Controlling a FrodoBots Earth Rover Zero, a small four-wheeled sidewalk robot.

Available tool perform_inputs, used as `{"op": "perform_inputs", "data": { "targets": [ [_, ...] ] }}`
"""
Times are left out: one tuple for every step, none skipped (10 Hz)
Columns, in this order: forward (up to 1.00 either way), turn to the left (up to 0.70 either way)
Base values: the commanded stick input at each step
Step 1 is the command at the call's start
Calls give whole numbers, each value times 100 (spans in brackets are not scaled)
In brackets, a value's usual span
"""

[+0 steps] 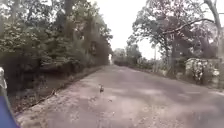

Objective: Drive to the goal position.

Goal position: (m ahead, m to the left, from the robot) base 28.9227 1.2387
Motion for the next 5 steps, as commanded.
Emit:
{"op": "perform_inputs", "data": {
  "targets": [
    [70,-1],
    [70,-1],
    [70,-1],
    [70,-1],
    [70,-1]
  ]
}}
